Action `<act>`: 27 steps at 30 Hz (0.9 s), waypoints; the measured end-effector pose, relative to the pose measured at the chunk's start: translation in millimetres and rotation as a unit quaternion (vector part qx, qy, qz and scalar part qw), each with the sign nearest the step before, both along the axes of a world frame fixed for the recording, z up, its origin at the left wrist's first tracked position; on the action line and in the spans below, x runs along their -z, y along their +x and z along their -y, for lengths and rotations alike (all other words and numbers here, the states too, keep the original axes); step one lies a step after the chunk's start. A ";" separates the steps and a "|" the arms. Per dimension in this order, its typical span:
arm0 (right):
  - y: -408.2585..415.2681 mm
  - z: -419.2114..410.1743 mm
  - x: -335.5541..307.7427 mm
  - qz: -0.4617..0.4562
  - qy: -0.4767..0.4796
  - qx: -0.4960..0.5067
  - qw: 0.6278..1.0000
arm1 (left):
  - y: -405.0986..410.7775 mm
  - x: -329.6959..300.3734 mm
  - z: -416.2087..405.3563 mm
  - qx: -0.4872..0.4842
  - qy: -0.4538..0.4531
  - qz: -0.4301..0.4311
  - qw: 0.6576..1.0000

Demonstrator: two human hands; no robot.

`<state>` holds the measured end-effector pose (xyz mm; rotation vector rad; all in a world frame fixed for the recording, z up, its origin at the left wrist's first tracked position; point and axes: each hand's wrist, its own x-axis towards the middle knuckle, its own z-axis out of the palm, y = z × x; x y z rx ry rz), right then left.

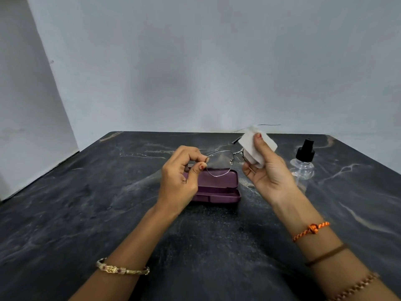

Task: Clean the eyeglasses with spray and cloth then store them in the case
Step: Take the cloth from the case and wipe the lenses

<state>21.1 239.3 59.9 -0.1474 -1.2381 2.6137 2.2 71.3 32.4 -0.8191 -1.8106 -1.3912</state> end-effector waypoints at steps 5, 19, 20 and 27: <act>0.6 0.1 1.3 -0.021 0.051 -0.012 0.998 | -1.0 0.2 0.7 -0.008 0.005 -0.004 1.000; 0.3 -11.6 -1.8 0.007 0.112 -0.019 0.994 | -5.2 -7.8 8.1 -0.013 0.062 0.033 0.997; -0.4 -11.9 -1.9 0.013 0.068 -0.010 0.998 | -5.4 -7.7 8.2 -0.014 0.062 0.031 0.998; -0.5 -3.6 -1.2 0.016 -0.053 0.001 0.998 | -1.0 -0.5 0.2 0.010 0.014 0.016 1.000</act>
